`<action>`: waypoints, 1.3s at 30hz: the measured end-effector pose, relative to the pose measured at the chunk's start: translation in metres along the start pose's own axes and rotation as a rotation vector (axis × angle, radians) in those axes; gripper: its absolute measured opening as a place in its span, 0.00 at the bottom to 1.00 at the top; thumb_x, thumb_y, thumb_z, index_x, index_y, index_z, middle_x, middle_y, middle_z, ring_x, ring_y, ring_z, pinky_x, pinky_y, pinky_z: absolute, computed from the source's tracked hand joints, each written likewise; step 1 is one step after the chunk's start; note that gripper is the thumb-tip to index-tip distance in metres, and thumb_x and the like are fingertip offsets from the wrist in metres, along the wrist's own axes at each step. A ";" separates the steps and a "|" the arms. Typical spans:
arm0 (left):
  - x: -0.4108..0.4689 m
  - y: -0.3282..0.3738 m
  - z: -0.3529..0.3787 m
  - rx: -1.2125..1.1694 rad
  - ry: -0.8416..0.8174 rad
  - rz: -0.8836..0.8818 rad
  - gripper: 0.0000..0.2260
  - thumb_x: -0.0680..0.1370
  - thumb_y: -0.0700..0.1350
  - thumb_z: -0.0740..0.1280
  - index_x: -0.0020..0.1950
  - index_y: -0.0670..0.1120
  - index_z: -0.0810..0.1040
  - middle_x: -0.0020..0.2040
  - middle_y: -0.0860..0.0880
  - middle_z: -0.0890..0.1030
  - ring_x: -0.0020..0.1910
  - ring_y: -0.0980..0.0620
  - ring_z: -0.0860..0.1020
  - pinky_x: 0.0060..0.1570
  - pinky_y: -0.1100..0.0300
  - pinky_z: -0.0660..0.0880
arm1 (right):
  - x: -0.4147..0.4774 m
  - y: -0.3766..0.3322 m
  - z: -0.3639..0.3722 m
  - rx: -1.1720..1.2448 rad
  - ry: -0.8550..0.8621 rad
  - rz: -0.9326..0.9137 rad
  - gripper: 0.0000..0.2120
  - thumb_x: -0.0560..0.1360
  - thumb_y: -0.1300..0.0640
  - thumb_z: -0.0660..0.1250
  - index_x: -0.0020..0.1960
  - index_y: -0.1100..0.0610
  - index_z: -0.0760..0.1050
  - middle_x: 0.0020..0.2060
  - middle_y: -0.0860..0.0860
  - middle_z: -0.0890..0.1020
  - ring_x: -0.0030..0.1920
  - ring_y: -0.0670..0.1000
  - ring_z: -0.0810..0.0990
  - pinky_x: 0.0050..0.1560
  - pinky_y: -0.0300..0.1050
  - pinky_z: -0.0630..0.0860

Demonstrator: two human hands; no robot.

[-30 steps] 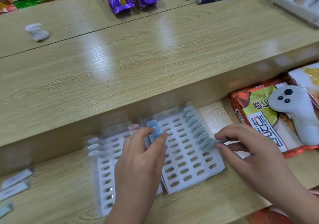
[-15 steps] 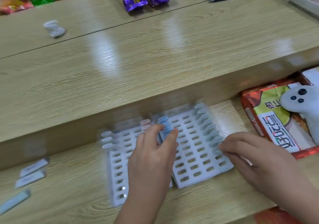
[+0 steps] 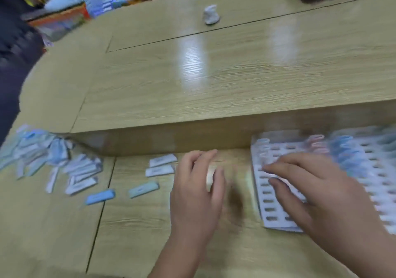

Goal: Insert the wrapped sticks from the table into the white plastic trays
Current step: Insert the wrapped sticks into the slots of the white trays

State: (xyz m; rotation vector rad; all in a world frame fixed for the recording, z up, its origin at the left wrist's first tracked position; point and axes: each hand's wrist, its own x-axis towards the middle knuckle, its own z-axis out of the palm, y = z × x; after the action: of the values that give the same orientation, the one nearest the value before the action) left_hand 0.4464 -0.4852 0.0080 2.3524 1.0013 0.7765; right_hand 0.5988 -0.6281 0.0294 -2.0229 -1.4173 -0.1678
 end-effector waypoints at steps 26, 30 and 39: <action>0.035 -0.134 -0.059 0.281 -0.356 -0.032 0.08 0.77 0.49 0.68 0.56 0.56 0.78 0.48 0.56 0.79 0.50 0.50 0.75 0.47 0.55 0.66 | 0.051 -0.086 0.143 -0.228 -0.539 0.232 0.12 0.78 0.48 0.63 0.61 0.43 0.71 0.52 0.44 0.74 0.55 0.50 0.73 0.44 0.45 0.72; 0.037 -0.122 -0.062 0.026 -0.330 -0.117 0.09 0.76 0.46 0.70 0.54 0.56 0.84 0.45 0.58 0.78 0.47 0.55 0.76 0.49 0.52 0.74 | 0.046 -0.080 0.126 -0.080 -0.519 0.329 0.10 0.77 0.53 0.65 0.57 0.44 0.76 0.49 0.45 0.74 0.49 0.52 0.78 0.46 0.47 0.74; 0.039 -0.037 -0.055 -0.343 -0.154 -0.042 0.04 0.76 0.56 0.68 0.42 0.59 0.80 0.38 0.57 0.79 0.36 0.56 0.75 0.34 0.70 0.68 | 0.007 -0.054 0.026 0.355 -0.155 0.491 0.11 0.71 0.51 0.69 0.48 0.36 0.81 0.46 0.39 0.80 0.45 0.41 0.81 0.43 0.29 0.73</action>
State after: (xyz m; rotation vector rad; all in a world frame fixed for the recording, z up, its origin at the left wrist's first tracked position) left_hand 0.4148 -0.4223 0.0383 2.0548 0.7803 0.6786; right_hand 0.5483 -0.5966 0.0361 -2.0386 -0.9136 0.4288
